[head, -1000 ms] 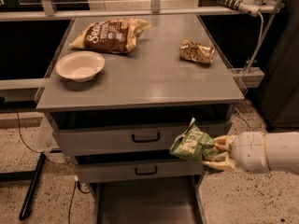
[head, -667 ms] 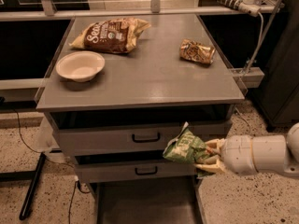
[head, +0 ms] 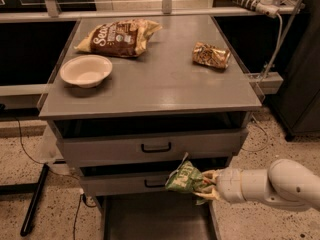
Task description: Place green jalapeno chip bag into bottom drawer
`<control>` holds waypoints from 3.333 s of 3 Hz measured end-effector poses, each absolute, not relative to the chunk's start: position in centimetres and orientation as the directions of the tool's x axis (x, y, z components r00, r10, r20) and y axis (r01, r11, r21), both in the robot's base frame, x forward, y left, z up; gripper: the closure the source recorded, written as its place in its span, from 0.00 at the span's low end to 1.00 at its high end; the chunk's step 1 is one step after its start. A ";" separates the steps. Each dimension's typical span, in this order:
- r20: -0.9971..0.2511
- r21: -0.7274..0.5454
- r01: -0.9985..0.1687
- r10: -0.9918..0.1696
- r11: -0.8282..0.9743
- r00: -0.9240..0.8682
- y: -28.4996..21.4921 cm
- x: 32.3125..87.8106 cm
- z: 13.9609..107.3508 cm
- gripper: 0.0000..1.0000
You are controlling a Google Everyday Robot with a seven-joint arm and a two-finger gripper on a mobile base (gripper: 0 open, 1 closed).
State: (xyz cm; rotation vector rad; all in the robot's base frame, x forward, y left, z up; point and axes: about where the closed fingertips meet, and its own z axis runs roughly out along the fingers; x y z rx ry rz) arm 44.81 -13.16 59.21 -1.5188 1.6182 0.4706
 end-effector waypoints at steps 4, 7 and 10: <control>-0.750 -0.246 -0.964 -0.649 0.096 0.127 -12.3 48.8 45.9 1.00; -0.704 -0.257 -0.948 -0.708 0.188 0.051 -11.8 50.1 30.1 1.00; -0.688 -0.335 -0.931 -0.713 0.147 0.136 -11.1 53.8 19.3 1.00</control>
Offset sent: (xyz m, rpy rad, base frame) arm 0.0523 -0.0160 -0.1529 -0.0754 0.0543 0.1495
